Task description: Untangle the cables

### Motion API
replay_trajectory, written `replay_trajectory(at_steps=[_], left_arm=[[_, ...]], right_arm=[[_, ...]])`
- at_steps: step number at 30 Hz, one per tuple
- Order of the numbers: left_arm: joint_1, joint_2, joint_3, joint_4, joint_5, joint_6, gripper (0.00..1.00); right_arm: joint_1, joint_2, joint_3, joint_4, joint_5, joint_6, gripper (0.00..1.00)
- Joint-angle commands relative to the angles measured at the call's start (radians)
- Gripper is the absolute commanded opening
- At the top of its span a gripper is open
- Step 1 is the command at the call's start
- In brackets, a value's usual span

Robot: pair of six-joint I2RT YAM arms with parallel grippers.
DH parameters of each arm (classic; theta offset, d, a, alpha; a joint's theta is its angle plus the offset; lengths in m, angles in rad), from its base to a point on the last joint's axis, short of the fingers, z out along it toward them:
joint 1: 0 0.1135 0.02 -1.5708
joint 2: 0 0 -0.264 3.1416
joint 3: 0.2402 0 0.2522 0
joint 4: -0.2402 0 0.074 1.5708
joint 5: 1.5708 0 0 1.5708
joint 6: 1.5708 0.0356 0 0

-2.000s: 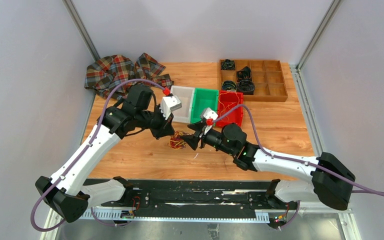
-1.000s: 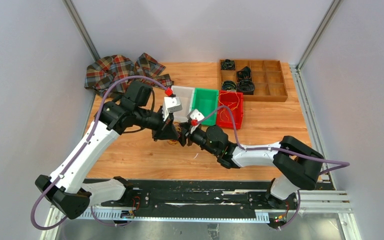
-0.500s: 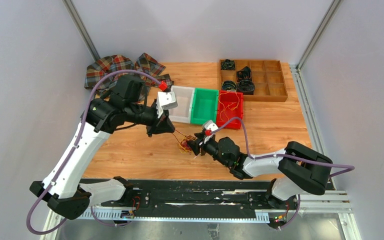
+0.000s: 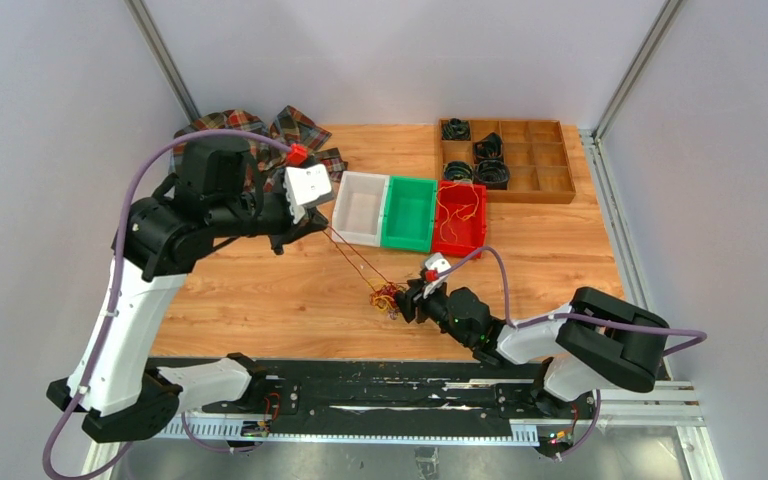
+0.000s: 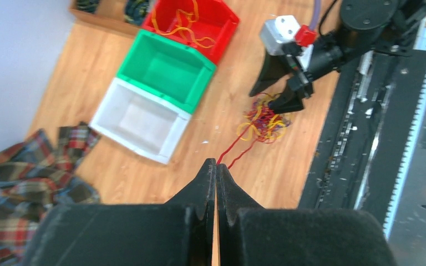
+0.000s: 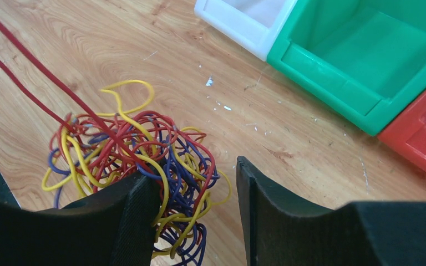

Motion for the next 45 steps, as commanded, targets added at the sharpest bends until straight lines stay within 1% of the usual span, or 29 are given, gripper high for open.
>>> replay_trajectory(at_steps=[1, 4, 8, 12, 14, 16, 18, 20, 22, 23, 24, 25, 26, 28, 29, 30, 33, 36, 39, 45], left_arm=[[-0.004, 0.001, 0.141, 0.094, -0.152, 0.042, 0.00], [-0.004, -0.007, 0.171, 0.154, -0.211, 0.046, 0.00], [-0.004, -0.025, 0.192, 0.262, -0.325, 0.061, 0.00], [-0.004, -0.072, 0.154, 0.416, -0.440, 0.081, 0.01], [-0.004, -0.081, 0.149, 0.465, -0.498, 0.084, 0.00], [-0.004, -0.081, 0.142, 0.453, -0.488, 0.069, 0.00], [-0.004, -0.084, 0.089, 0.347, -0.377, 0.063, 0.02], [-0.004, -0.100, -0.023, 0.250, -0.255, 0.051, 0.08], [-0.004, -0.125, -0.185, 0.231, -0.164, 0.005, 0.16], [-0.004, -0.133, -0.257, 0.232, -0.114, -0.012, 0.24], [-0.004, -0.135, -0.320, 0.232, -0.065, -0.027, 0.37], [-0.004, -0.131, -0.375, 0.233, -0.018, -0.040, 0.46], [-0.004, -0.120, -0.424, 0.236, 0.026, -0.060, 0.53], [-0.005, -0.086, -0.498, 0.263, 0.082, -0.112, 0.72], [-0.005, -0.062, -0.526, 0.274, 0.113, -0.132, 0.77], [-0.006, -0.028, -0.548, 0.282, 0.132, -0.142, 0.81], [-0.007, 0.046, -0.605, 0.321, 0.138, -0.136, 0.82], [-0.008, 0.114, -0.660, 0.368, 0.138, -0.088, 0.78], [-0.020, 0.189, -0.684, 0.393, 0.156, -0.051, 0.74], [-0.044, 0.289, -0.734, 0.494, 0.126, -0.036, 0.66]], right_arm=[[0.005, 0.021, -0.036, -0.102, 0.061, 0.001, 0.50], [0.005, 0.033, -0.033, -0.115, 0.068, 0.007, 0.50], [0.005, 0.043, -0.028, -0.147, 0.076, 0.014, 0.50], [0.006, 0.043, -0.020, -0.190, 0.081, 0.023, 0.50], [0.006, 0.037, -0.015, -0.213, 0.084, 0.025, 0.51], [0.007, 0.024, -0.010, -0.226, 0.084, 0.027, 0.52], [0.006, 0.004, -0.005, -0.231, 0.076, 0.023, 0.51], [0.007, -0.018, 0.016, -0.262, 0.070, 0.020, 0.49], [0.006, -0.037, 0.048, -0.308, 0.066, 0.026, 0.47], [0.006, -0.040, 0.062, -0.327, 0.061, 0.029, 0.47], [0.006, -0.046, 0.074, -0.342, 0.058, 0.037, 0.47], [0.006, -0.048, 0.083, -0.350, 0.057, 0.042, 0.47], [0.006, -0.051, 0.087, -0.353, 0.055, 0.046, 0.47], [0.007, -0.052, 0.095, -0.351, 0.054, 0.049, 0.47], [0.007, -0.051, 0.096, -0.350, 0.056, 0.050, 0.47], [0.007, -0.049, 0.098, -0.350, 0.058, 0.050, 0.46], [0.007, -0.041, 0.092, -0.338, 0.066, 0.054, 0.46], [0.007, -0.031, 0.085, -0.326, 0.068, 0.059, 0.45], [0.007, -0.028, 0.082, -0.326, 0.067, 0.063, 0.45], [0.007, -0.044, 0.066, -0.325, 0.069, 0.082, 0.44]])
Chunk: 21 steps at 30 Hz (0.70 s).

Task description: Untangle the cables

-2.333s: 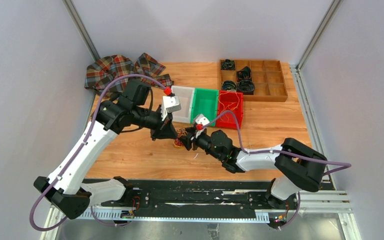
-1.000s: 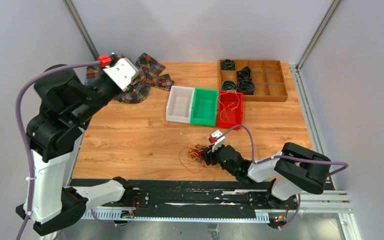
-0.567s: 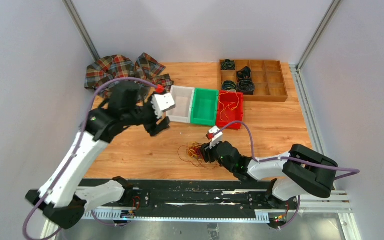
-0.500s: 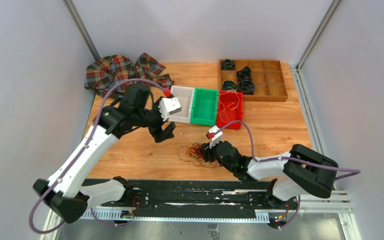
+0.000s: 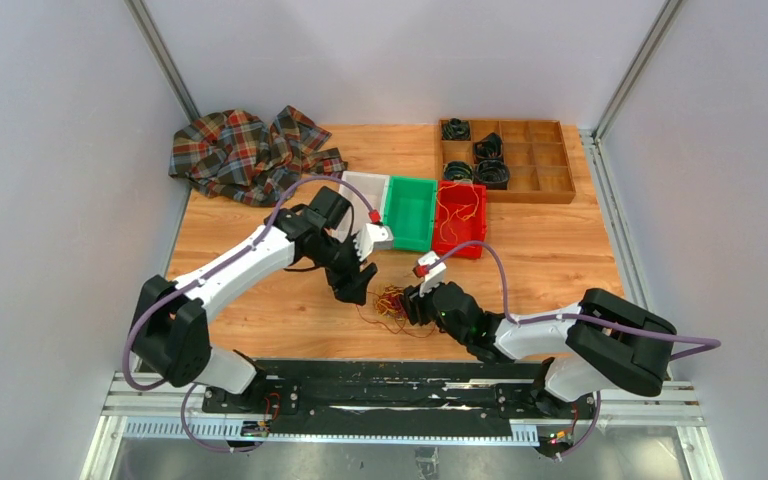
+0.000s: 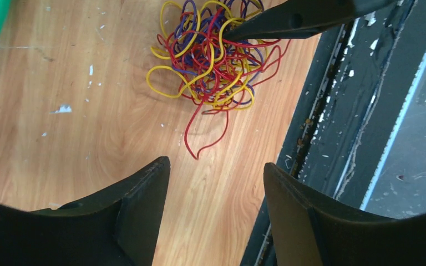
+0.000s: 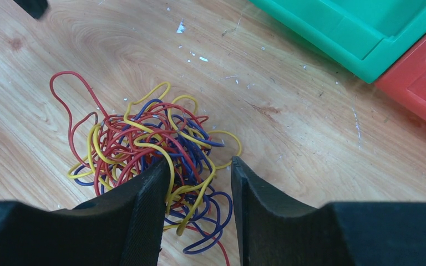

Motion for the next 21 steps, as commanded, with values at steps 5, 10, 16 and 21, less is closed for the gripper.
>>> replay_trajectory(at_steps=[5, 10, 16, 21], left_arm=[[-0.028, 0.108, -0.023, 0.156, -0.006, 0.040, 0.63], [-0.036, 0.174, -0.018, 0.175, 0.030, 0.056, 0.57], [-0.040, 0.201, -0.028, 0.173, 0.032, 0.056, 0.20], [-0.040, 0.088, 0.055, 0.077, -0.007, 0.058, 0.01]], right_arm=[[0.007, -0.020, -0.023, 0.008, 0.012, 0.038, 0.43], [0.007, -0.036, -0.037, 0.034, -0.001, 0.053, 0.43], [0.006, -0.060, -0.052, 0.051, -0.026, 0.059, 0.42], [0.006, -0.096, -0.074, 0.045, -0.006, 0.061, 0.41]])
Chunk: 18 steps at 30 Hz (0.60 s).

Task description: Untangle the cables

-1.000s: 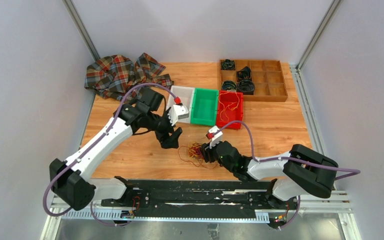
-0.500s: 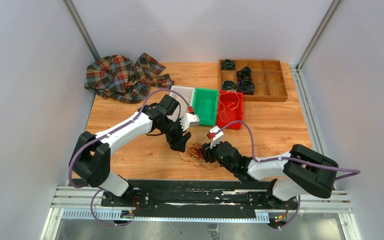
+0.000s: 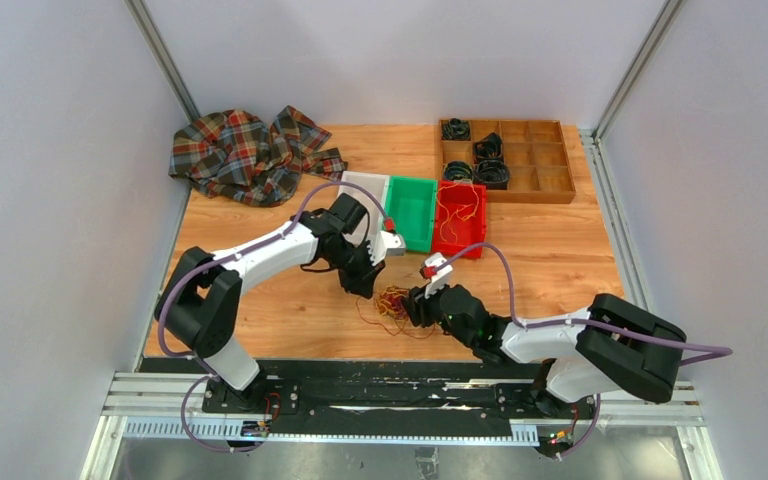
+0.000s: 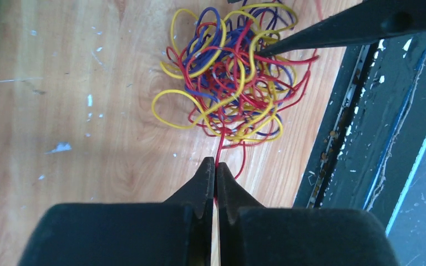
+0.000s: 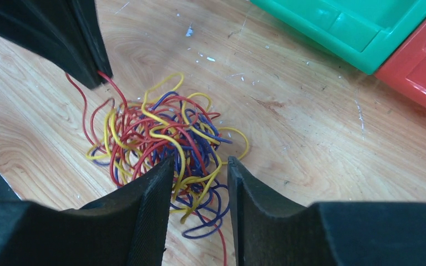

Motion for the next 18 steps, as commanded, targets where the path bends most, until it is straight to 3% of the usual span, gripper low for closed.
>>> replay_trajectory(at_steps=[1, 10, 13, 15, 18], left_arm=[[-0.008, -0.133, 0.099, -0.087, -0.020, 0.025, 0.01], [-0.008, -0.331, 0.271, -0.345, -0.084, 0.111, 0.01], [-0.008, -0.377, 0.290, -0.364, -0.084, 0.115, 0.00], [-0.008, -0.396, 0.284, -0.364, -0.077, 0.118, 0.01], [-0.008, -0.402, 0.275, -0.364, -0.073, 0.099, 0.01]], right_arm=[[0.006, -0.044, -0.029, 0.011, 0.023, 0.011, 0.39], [0.005, -0.105, -0.032, -0.130, 0.159, 0.020, 0.22], [0.005, -0.145, -0.027, -0.164, 0.167, 0.014, 0.20], [0.006, -0.207, -0.019, -0.174, 0.142, -0.005, 0.29], [0.011, -0.327, 0.026, -0.201, 0.083, -0.039, 0.50]])
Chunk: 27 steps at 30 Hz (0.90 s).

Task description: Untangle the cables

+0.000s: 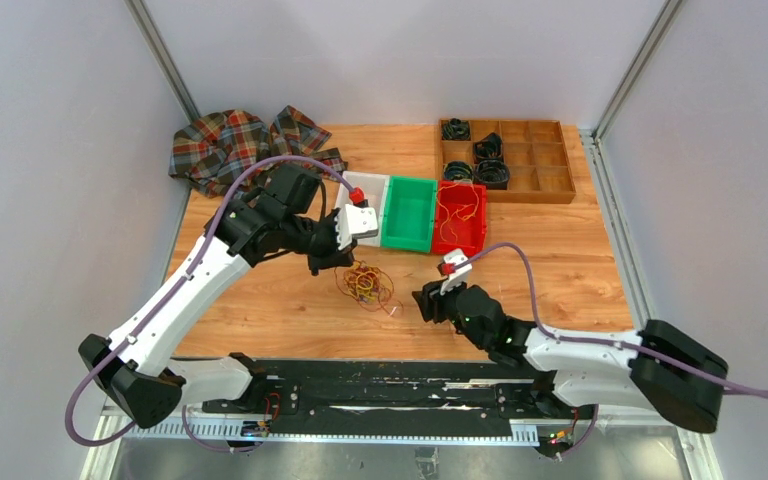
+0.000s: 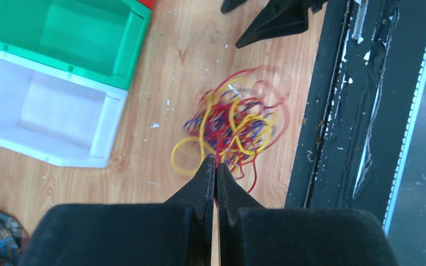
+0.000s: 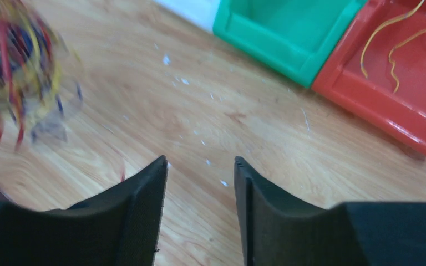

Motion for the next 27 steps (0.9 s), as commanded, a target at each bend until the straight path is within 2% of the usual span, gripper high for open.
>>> replay_trajectory(at_steps=[1, 4, 6, 14, 21, 27], left_arm=[[-0.007, -0.006, -0.001, -0.038, 0.003, -0.014, 0.01], [-0.007, -0.002, -0.003, -0.037, 0.022, -0.037, 0.01], [-0.007, 0.001, 0.003, -0.037, 0.036, -0.052, 0.01], [-0.013, -0.007, 0.013, -0.037, 0.066, -0.090, 0.01], [-0.015, -0.020, 0.031, -0.037, 0.082, -0.114, 0.01], [-0.016, -0.038, 0.046, -0.038, 0.118, -0.137, 0.01]], right_arm=[[0.015, -0.166, 0.069, -0.052, -0.046, -0.053, 0.55], [0.036, -0.231, 0.141, -0.085, -0.114, -0.104, 0.69], [0.050, -0.239, 0.195, -0.097, -0.162, -0.134, 0.71], [0.085, -0.143, 0.331, -0.075, -0.322, -0.201, 0.71], [0.086, -0.037, 0.396, -0.016, -0.365, -0.229, 0.69], [0.085, 0.030, 0.425, 0.024, -0.319, -0.252, 0.67]])
